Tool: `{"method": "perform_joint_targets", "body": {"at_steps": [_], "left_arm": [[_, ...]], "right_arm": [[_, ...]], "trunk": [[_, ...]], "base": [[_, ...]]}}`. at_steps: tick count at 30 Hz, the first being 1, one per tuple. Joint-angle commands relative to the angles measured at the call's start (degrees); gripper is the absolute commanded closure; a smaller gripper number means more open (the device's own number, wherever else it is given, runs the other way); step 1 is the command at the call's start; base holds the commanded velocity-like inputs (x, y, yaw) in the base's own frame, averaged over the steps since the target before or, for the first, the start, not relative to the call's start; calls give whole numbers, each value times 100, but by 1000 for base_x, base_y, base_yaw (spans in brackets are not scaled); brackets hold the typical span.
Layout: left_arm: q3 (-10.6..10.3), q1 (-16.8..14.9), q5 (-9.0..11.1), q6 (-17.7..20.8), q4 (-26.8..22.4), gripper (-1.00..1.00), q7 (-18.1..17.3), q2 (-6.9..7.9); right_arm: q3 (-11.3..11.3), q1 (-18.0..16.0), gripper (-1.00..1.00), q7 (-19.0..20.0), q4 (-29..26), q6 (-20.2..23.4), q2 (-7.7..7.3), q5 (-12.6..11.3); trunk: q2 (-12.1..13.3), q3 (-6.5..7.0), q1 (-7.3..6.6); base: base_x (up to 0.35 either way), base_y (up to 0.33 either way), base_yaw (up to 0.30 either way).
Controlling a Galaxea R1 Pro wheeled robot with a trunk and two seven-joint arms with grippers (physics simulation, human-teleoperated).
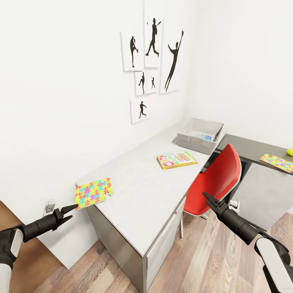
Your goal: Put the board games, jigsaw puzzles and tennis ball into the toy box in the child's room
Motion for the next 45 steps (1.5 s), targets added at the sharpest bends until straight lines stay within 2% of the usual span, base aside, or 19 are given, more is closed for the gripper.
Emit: {"method": "perform_joint_targets", "body": {"at_steps": [1,14,21,45], "left_arm": [[13,-6,-1,50,0,-100,-17,-4],[-4,-10,-1,-38,-43,-100,-38,-26],[-21,-22,-6,-184,-52,-100,-40,-140],[-23,-149,-9,-400,-53,-100,-41,-227]], "right_arm": [[-8,-4,-100,2,0,44,1,-28],[-8,-4,-100,-7,0,42,6,-28],[-8,-4,-100,-2,0,41,1,-28],[-8,-4,-100,-14,0,40,32,-23]], "trunk": [[-3,-5,0],[-3,-5,0],[-3,-5,0],[-3,-5,0]], "base": [[0,0,0],[0,0,0],[0,0,0],[0,0,0]]}}
